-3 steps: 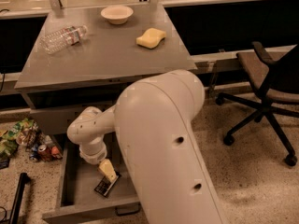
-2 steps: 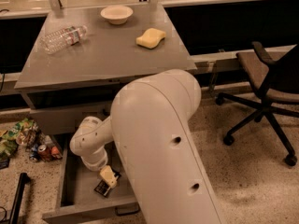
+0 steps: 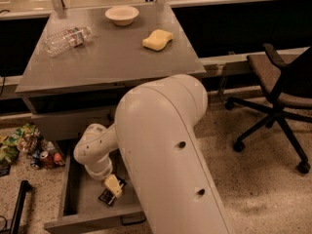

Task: Pick rxbar chocolate from middle drawer and place on counter

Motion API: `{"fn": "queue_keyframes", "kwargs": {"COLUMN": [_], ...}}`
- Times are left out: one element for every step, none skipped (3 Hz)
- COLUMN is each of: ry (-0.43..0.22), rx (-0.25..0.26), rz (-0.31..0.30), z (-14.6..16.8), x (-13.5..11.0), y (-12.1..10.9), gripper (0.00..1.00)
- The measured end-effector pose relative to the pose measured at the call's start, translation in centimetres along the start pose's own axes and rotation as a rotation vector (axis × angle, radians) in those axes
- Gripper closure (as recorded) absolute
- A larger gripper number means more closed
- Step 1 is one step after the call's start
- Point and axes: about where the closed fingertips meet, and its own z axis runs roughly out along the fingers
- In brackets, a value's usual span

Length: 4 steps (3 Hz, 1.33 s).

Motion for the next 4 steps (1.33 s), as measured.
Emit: {"fn": "queue_keyframes", "kwargs": {"ry": [0.020, 0.066, 0.070, 0.044], "rx": [0.002, 0.023, 0.071, 0.136], "rz": [-0.045, -0.100, -0.153, -0.177], "z": [1.8, 2.9, 4.5, 5.3], "x": [-0.2, -0.2, 0.4, 1.4], "y": [0.5, 0.9, 1.9, 2.6], "gripper": [0.00, 0.00, 0.00, 0.00]}}
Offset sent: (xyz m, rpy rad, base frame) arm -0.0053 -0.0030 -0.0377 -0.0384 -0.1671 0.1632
